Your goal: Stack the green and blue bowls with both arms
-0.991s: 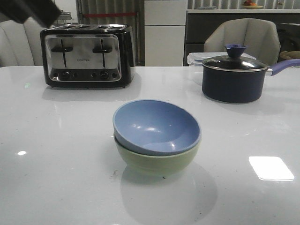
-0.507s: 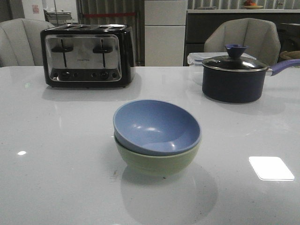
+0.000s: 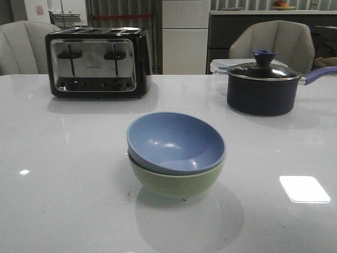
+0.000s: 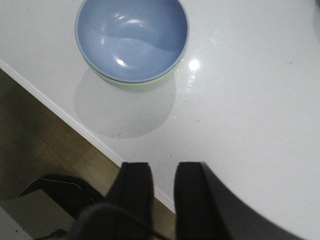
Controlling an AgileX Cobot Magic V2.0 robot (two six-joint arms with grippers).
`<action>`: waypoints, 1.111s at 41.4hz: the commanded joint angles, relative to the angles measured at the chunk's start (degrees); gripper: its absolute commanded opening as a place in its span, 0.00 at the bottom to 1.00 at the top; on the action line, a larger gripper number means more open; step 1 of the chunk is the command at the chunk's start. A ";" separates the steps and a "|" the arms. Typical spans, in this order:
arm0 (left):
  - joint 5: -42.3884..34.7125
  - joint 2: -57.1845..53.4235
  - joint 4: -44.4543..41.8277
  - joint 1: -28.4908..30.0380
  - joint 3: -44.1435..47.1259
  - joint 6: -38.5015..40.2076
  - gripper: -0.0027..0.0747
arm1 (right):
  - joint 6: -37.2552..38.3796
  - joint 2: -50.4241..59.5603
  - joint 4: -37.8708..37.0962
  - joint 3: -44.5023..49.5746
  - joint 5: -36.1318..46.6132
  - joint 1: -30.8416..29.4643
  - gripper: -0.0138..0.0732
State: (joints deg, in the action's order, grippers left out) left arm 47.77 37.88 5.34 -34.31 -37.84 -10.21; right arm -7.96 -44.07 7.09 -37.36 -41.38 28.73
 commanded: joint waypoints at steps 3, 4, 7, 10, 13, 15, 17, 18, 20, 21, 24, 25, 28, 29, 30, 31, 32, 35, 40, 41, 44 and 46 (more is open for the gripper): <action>-3.63 -0.11 0.24 -0.38 -1.61 0.50 0.18 | -0.59 0.05 -0.30 -1.77 3.24 0.09 0.21; -3.63 -0.11 0.24 -0.38 -1.61 0.50 0.16 | -0.59 0.05 -0.30 -1.77 3.24 0.09 0.19; -3.33 -0.11 0.35 -0.38 -1.61 0.50 0.15 | -0.59 0.05 -0.30 -1.77 3.24 0.09 0.19; -3.08 -0.11 0.35 -0.38 -1.61 0.50 0.15 | -0.59 0.05 -0.24 -1.77 3.24 0.09 0.19; -3.19 -0.11 0.35 -0.38 -1.61 0.50 0.15 | -0.59 0.05 -0.24 -1.77 3.24 0.09 0.19; -3.19 -0.11 0.35 -0.38 -1.61 0.50 0.15 | -0.59 0.05 -0.24 -1.77 3.24 0.09 0.19; -3.19 -0.11 0.35 -0.38 -1.61 0.50 0.15 | -0.59 0.05 -0.24 -1.77 3.24 0.09 0.19; -3.19 -0.11 0.35 -0.38 -1.61 0.50 0.15 | -0.59 0.05 -0.24 -1.77 3.24 0.09 0.19; -3.19 -0.11 0.35 -0.38 -1.61 0.50 0.15 | -0.59 0.05 -0.24 -1.77 3.24 0.09 0.19; -3.19 -0.11 0.35 -0.38 -1.61 0.50 0.15 | -0.59 0.05 -0.24 -1.77 3.24 0.09 0.19; -3.19 -0.11 0.35 -0.38 -1.61 0.50 0.15 | -0.59 0.05 -0.24 -1.77 3.24 0.09 0.19; -3.19 -0.11 0.35 -0.38 -1.61 0.50 0.15 | -0.59 0.05 -0.24 -1.77 3.24 0.09 0.19; -3.19 -0.11 0.35 -0.38 -1.61 0.50 0.15 | -0.59 0.05 -0.24 -1.77 3.24 0.09 0.19; -3.19 -0.11 0.35 -0.38 -1.61 0.50 0.15 | -0.59 0.05 -0.24 -1.77 3.24 0.09 0.19; -3.46 -0.37 0.35 -0.38 -1.46 0.50 0.15 | -0.59 0.05 -0.24 -1.77 3.24 0.09 0.19; -3.62 -0.89 0.35 -0.20 -1.33 0.50 0.15 | -0.59 0.05 -0.24 -1.77 3.24 0.09 0.19; -3.63 -1.41 0.35 0.16 -1.17 0.50 0.15 | -0.59 0.05 -0.24 -1.77 3.24 0.09 0.19; -6.14 -4.46 -2.14 2.85 -0.18 -0.63 0.15 | -0.59 0.05 -0.24 -1.77 3.24 0.09 0.19; -14.14 -11.58 -3.21 10.19 4.11 -0.63 0.15 | -0.59 0.05 -0.24 -1.77 3.24 0.09 0.19; -16.50 -13.68 -3.21 11.67 5.55 -0.63 0.15 | -0.59 0.05 -0.24 -1.77 3.24 0.09 0.19; -21.66 -19.47 -3.21 16.53 9.10 -0.63 0.15 | -0.59 0.05 -0.24 -1.77 3.24 0.09 0.19; -24.11 -22.32 -3.21 18.82 11.54 -0.63 0.15 | -0.59 0.05 -0.24 -1.77 3.24 0.09 0.19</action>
State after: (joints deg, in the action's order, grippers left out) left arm 33.53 19.41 2.07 -18.75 -27.92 -10.67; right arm -7.96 -44.07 7.05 -37.36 -41.37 28.73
